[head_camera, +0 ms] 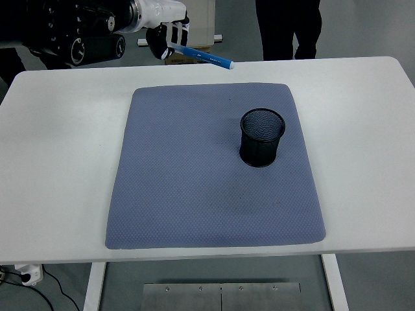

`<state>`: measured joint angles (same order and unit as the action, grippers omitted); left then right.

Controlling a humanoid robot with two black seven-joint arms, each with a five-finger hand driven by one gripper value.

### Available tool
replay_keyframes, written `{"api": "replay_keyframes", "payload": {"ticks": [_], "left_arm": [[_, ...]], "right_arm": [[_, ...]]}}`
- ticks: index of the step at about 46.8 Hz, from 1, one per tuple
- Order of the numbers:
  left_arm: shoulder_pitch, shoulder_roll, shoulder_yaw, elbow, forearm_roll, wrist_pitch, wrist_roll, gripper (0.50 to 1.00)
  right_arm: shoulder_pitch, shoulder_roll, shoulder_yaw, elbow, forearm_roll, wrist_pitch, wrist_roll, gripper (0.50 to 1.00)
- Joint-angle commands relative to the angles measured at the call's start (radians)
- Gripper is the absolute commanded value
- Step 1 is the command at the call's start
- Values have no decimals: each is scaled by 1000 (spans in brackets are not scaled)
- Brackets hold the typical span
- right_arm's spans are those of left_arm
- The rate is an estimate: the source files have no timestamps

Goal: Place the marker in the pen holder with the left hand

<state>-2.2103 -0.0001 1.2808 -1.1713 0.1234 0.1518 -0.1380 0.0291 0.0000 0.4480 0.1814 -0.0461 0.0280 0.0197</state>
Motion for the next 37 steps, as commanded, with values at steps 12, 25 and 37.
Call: {"api": "replay_keyframes", "payload": {"ticks": [12, 25, 37], "left_arm": [[-23, 0, -3, 1, 16, 3, -2, 500], [-32, 0, -44, 7, 53, 3, -2, 500], [-31, 0, -90, 7, 107, 5, 0, 500]], "right_arm": [[0, 0, 0, 0, -1, 0, 0, 1000], [0, 0, 0, 0, 0, 0, -1, 1000], [0, 0, 0, 0, 0, 0, -1, 1000]]}}
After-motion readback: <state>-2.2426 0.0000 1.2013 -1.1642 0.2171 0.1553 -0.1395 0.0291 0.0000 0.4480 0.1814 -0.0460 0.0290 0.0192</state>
